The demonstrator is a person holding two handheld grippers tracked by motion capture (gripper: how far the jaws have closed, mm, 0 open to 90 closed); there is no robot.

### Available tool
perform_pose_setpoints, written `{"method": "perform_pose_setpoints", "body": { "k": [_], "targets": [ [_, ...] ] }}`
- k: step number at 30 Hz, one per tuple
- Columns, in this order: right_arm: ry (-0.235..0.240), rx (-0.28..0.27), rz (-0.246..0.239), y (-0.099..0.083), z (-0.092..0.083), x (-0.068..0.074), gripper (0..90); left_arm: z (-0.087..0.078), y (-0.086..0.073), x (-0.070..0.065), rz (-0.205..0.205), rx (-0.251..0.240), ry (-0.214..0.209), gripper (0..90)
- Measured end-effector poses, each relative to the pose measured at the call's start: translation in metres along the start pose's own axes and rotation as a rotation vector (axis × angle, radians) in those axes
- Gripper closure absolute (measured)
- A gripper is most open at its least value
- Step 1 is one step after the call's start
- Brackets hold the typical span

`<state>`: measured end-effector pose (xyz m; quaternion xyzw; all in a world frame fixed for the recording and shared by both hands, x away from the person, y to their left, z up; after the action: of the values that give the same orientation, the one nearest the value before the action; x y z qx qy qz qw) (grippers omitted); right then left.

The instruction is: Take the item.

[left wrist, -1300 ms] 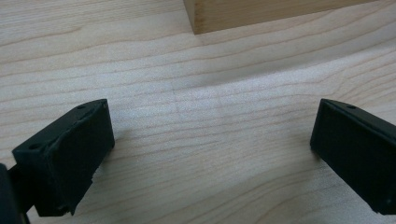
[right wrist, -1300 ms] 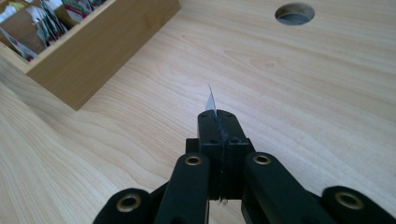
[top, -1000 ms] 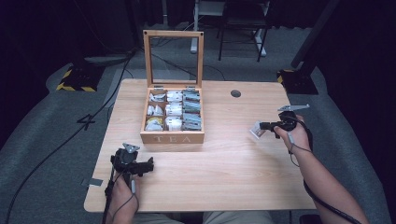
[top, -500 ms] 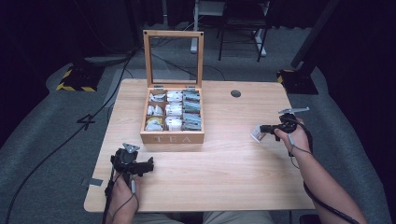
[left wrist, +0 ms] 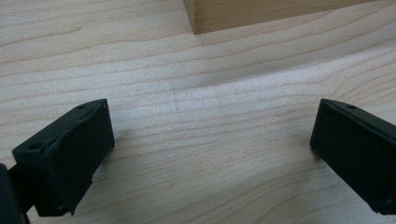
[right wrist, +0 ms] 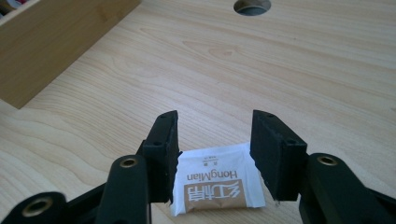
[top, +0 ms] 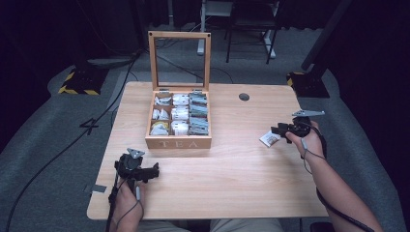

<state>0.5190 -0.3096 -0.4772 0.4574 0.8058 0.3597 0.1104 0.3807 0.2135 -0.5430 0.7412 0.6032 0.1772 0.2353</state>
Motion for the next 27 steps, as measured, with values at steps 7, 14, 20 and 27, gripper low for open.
{"method": "perform_pose_setpoints", "body": {
  "k": [7,14,20,27],
  "targets": [
    [0.036,-0.036,-0.058,0.007,-0.016,0.019,52.6,0.0,0.0,0.0,0.0,0.0,0.0,0.1],
    [0.102,-0.067,-0.122,0.001,-0.036,0.05,51.7,0.0,0.0,0.0,0.0,0.0,0.0,0.1],
    [0.167,-0.065,-0.179,-0.022,-0.044,0.08,50.3,0.0,0.0,0.0,0.0,0.0,0.0,0.1],
    [0.194,-0.036,-0.236,-0.058,-0.037,0.104,48.6,0.0,0.0,0.0,0.0,0.0,0.0,0.1]
  ]
}}
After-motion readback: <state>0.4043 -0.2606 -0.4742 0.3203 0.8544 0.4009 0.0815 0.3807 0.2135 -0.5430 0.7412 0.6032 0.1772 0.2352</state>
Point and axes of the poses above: each handheld gripper's, and its own axes: z roughly forward along the jaws, y roughly out of its top, x roughly to its left, the point moved 5 cm from there along z, roughly forward along the jaws, and after that the axes turned 7 degrees about x, right-handed, at the moved point
